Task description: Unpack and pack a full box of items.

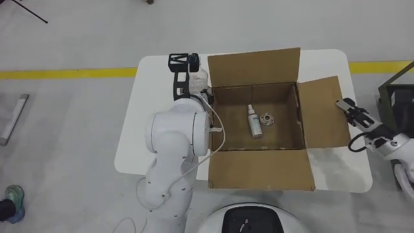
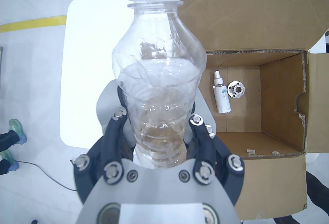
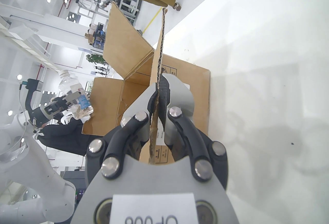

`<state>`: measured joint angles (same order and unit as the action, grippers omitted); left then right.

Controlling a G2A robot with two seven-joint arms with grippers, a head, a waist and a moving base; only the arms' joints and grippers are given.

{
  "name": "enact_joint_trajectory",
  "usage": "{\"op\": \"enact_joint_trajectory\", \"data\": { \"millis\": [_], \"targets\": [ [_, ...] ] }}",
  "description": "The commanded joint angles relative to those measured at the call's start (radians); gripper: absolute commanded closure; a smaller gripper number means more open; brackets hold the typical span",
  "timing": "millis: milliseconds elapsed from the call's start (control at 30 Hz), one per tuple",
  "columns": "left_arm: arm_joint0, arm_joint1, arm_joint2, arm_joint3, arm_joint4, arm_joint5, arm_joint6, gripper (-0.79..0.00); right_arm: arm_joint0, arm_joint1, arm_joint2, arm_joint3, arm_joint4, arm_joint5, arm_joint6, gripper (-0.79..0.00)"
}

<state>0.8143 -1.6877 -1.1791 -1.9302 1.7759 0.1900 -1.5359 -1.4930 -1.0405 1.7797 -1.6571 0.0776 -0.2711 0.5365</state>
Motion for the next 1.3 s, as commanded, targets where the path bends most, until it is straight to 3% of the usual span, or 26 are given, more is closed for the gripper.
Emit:
{"op": "enact_joint_trajectory", "data": {
  "millis": [0, 100, 433, 467, 500, 533, 567, 600, 733, 1000, 1267],
  "targets": [
    [0.003, 0.0, 0.0, -0.001, -0.003, -0.001, 0.01, 0.0, 0.001, 0.001, 0.013, 0.001, 0.016, 0.006, 0.01, 0.0],
    [0.021, 0.001, -0.019, -0.015, -0.02, -0.009, 0.055, 0.0, 0.006, 0.004, 0.035, 0.011, 0.041, 0.013, 0.029, 0.0],
    [0.002, 0.004, -0.146, -0.114, -0.078, -0.059, 0.0, 0.0, 0.005, 0.009, 0.078, 0.042, 0.054, 0.008, 0.047, 0.0],
    [0.005, 0.005, -0.165, -0.122, -0.075, -0.073, 0.0, 0.0, 0.005, 0.01, 0.08, 0.044, 0.055, 0.008, 0.049, -0.237],
    [0.009, 0.008, -0.183, -0.13, -0.059, -0.092, 0.0, 0.0, 0.005, 0.01, 0.081, 0.045, 0.058, 0.01, 0.051, -0.366],
    [0.015, 0.009, -0.196, -0.134, -0.046, -0.109, 0.0, 0.0, 0.006, 0.01, 0.082, 0.045, 0.058, 0.01, 0.052, -0.563],
    [0.024, 0.011, -0.213, -0.136, -0.04, -0.12, 0.0, 0.0, 0.005, 0.011, 0.084, 0.045, 0.058, 0.009, 0.053, -0.717],
    [0.036, 0.013, -0.229, -0.129, -0.029, -0.131, 0.0, 0.0, 0.005, 0.011, 0.086, 0.046, 0.059, 0.009, 0.052, -0.785],
    [0.094, 0.016, -0.266, -0.098, -0.008, -0.17, 0.0, 0.0, 0.001, 0.012, 0.096, 0.039, 0.063, 0.004, 0.046, -0.785],
    [0.196, 0.016, -0.251, -0.033, 0.014, -0.228, 0.0, 0.0, -0.018, 0.013, 0.134, 0.016, 0.079, -0.013, 0.032, -0.785],
    [0.245, 0.025, -0.249, 0.085, 0.039, -0.323, 0.006, 0.0, -0.037, 0.014, 0.155, 0.011, 0.08, -0.011, 0.033, -0.785]
  ]
}}
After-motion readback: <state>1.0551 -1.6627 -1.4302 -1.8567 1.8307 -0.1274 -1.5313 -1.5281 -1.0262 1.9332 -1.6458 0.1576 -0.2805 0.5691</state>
